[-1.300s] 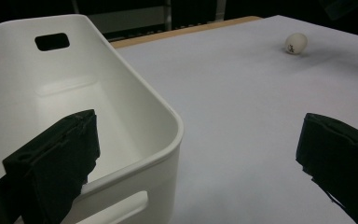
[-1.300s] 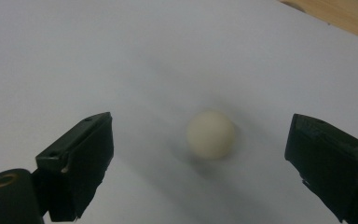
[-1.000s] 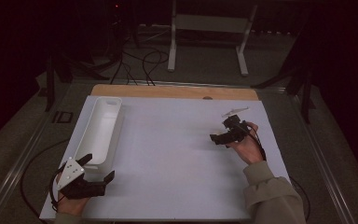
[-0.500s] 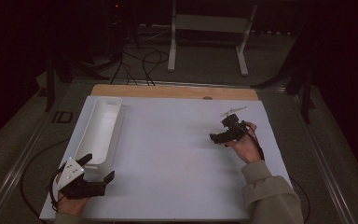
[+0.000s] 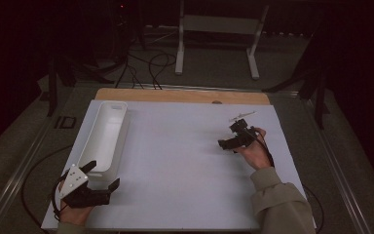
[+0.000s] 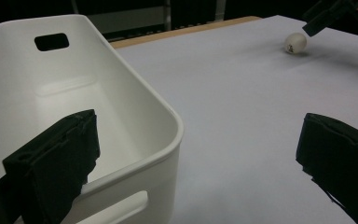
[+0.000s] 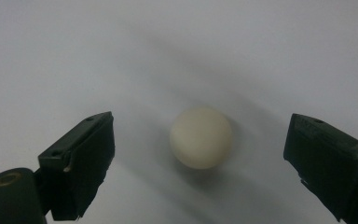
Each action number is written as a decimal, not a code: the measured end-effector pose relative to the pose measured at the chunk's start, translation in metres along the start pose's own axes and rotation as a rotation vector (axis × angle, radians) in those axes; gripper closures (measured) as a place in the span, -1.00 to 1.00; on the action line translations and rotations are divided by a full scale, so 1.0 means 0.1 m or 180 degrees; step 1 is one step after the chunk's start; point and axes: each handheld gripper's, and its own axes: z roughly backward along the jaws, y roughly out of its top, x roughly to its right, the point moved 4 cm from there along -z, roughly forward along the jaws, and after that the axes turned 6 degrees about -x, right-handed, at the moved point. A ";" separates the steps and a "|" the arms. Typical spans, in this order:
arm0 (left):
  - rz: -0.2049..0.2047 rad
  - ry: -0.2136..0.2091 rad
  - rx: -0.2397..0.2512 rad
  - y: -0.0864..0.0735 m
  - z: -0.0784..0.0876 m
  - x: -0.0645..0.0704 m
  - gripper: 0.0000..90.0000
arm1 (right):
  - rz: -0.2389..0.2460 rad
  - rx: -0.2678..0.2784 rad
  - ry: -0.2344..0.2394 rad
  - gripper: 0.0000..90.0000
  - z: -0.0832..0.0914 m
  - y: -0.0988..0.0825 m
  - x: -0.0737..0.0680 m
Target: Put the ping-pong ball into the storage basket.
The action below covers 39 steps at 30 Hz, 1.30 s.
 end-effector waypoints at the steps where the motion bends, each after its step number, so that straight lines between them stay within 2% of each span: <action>1: 0.0000 0.0000 0.0000 0.00 0.00 0.00 -1.00 | 0.0000 0.0000 0.0000 -0.82 0.00 0.00 0.00; 20: -0.0002 -0.0001 -0.0001 0.00 0.00 0.00 -1.00 | -0.0063 -0.0103 -0.0003 -0.67 -0.12 0.01 -0.02; 30: -0.0001 0.0001 0.0000 0.00 0.00 0.00 -1.00 | -0.0137 -0.0165 -0.0098 -0.49 -0.18 0.00 -0.01; 39: -0.0003 0.0001 0.0000 0.00 0.00 0.00 -1.00 | -0.0134 -0.0212 -0.0142 -0.43 -0.22 0.00 -0.01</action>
